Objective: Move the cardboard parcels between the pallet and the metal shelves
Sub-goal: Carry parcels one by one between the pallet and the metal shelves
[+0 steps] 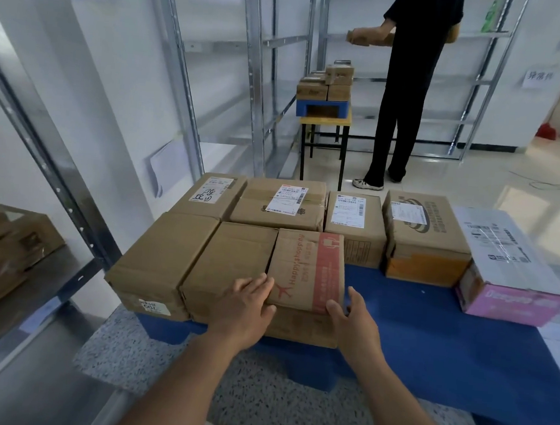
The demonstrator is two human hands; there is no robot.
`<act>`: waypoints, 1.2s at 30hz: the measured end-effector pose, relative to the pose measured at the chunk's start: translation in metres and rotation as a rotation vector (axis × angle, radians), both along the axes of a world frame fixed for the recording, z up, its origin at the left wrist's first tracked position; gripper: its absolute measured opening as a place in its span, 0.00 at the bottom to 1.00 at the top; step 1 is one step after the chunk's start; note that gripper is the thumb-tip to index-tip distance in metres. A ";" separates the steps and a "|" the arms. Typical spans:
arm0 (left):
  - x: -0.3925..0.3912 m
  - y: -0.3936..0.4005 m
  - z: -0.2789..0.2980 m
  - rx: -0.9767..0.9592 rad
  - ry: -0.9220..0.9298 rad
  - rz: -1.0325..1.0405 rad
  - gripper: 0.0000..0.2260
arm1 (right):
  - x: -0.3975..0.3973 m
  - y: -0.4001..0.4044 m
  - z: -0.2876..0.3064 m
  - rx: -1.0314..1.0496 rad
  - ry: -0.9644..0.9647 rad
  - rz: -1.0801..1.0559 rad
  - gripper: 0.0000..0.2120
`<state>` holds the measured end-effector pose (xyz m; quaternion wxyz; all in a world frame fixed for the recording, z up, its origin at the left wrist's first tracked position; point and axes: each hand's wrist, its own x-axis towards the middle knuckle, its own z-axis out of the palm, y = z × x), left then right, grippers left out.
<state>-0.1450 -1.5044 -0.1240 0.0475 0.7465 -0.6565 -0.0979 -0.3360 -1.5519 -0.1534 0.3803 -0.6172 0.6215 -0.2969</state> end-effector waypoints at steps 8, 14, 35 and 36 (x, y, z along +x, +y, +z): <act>-0.008 0.005 0.005 -0.149 0.118 0.085 0.24 | 0.002 0.003 0.023 -0.110 0.120 0.020 0.24; -0.021 0.018 0.024 -0.359 0.154 0.158 0.25 | 0.018 0.015 0.049 -0.395 0.224 0.073 0.21; 0.002 0.150 0.059 -0.530 0.030 0.525 0.24 | 0.093 0.116 0.090 -0.660 0.178 0.496 0.18; 0.007 0.156 0.059 -0.539 0.026 0.544 0.24 | 0.100 0.121 0.092 -0.675 0.176 0.517 0.16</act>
